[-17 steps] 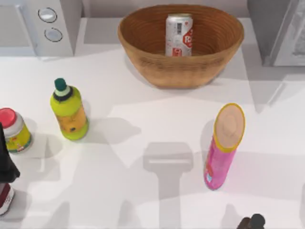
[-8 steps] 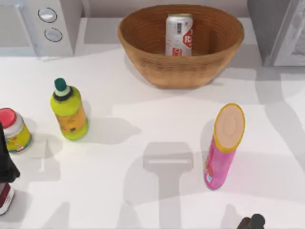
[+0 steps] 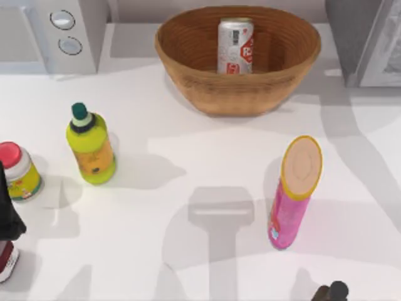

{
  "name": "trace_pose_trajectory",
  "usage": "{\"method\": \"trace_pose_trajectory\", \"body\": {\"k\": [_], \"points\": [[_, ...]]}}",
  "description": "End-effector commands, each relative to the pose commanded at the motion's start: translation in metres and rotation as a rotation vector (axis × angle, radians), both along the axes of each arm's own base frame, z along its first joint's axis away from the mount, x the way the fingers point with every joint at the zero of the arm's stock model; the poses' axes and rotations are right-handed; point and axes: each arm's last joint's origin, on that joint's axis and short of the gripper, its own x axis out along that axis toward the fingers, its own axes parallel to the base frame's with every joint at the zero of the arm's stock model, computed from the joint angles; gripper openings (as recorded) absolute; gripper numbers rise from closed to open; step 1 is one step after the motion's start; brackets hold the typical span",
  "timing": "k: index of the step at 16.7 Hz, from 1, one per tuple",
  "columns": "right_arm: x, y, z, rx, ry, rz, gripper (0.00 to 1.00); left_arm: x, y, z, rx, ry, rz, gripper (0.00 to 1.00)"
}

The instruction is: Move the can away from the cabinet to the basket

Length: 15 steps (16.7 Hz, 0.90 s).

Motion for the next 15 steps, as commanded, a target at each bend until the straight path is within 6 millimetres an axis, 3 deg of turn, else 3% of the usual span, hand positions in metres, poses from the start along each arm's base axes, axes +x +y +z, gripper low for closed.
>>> {"method": "trace_pose_trajectory", "body": {"k": [2,8,15], "points": [[0.006,-0.001,0.002,0.003,-0.006,0.0,1.0,0.0,0.0,0.0,0.0,0.0,0.0,1.0],[0.05,0.0,0.0,0.0,0.001,0.0,1.0,0.0,0.0,0.0,0.0,0.0,0.0,1.0],[0.032,-0.008,0.0,0.003,-0.018,0.005,1.0,0.0,0.0,0.0,0.0,0.0,0.0,1.0]]}}
